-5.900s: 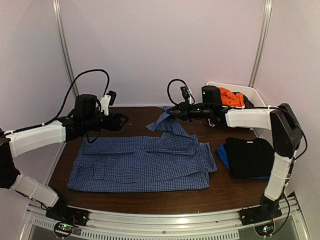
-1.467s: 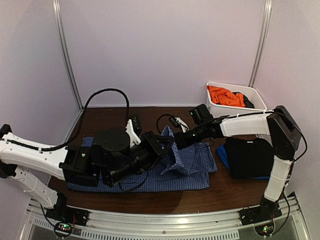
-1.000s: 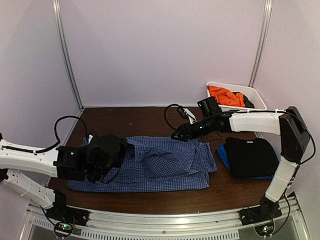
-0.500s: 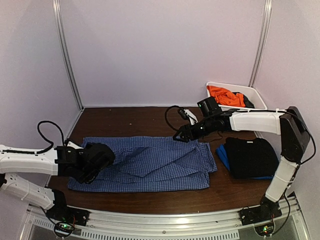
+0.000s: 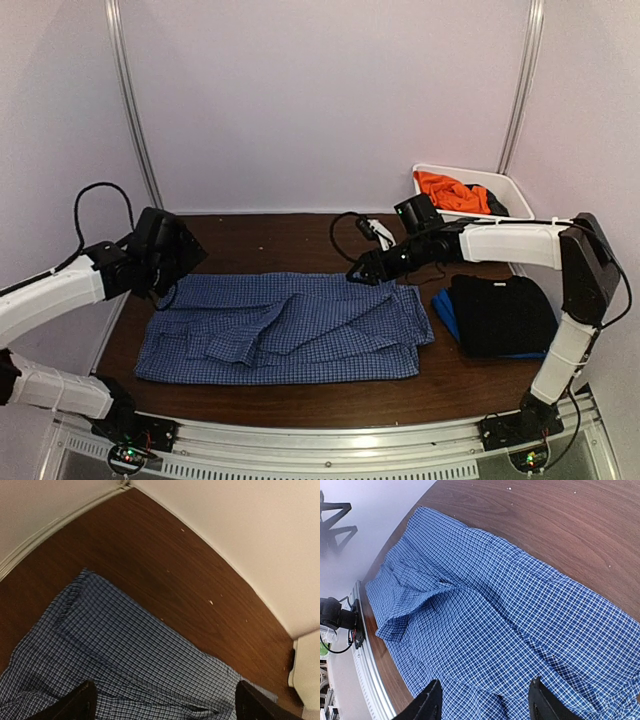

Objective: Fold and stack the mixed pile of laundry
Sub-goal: Adjust the 1/3-folded shirt at the center of the board.

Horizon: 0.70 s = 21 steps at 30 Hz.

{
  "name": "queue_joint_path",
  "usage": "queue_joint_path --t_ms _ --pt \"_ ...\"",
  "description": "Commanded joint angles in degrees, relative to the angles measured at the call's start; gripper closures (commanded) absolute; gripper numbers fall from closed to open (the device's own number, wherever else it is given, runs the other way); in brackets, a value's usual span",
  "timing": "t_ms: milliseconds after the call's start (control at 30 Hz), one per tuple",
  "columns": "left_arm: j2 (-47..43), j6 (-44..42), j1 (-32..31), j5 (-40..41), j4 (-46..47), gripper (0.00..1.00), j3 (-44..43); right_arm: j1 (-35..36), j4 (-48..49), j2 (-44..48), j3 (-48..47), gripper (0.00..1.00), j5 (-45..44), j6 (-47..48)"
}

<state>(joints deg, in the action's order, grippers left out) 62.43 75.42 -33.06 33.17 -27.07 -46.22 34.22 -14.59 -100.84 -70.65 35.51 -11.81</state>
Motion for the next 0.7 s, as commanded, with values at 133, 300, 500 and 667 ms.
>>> queue_joint_path --t_ms 133,300,500,667 --pt "13.7 -36.7 -12.4 -14.7 0.5 0.02 -10.3 -0.4 0.9 1.8 3.7 0.41 0.5 -0.1" --pt "14.6 -42.7 -20.4 -19.7 -3.1 0.02 -10.9 -0.3 2.9 2.6 6.4 0.41 1.4 -1.3" --pt "22.0 -39.8 -26.4 -15.6 -16.0 0.02 -15.1 -0.4 3.2 2.5 7.2 0.42 1.2 -1.5" --pt "25.6 -38.1 -29.0 -16.6 -18.2 0.04 -15.2 -0.3 3.8 1.9 7.1 0.42 1.2 -1.9"
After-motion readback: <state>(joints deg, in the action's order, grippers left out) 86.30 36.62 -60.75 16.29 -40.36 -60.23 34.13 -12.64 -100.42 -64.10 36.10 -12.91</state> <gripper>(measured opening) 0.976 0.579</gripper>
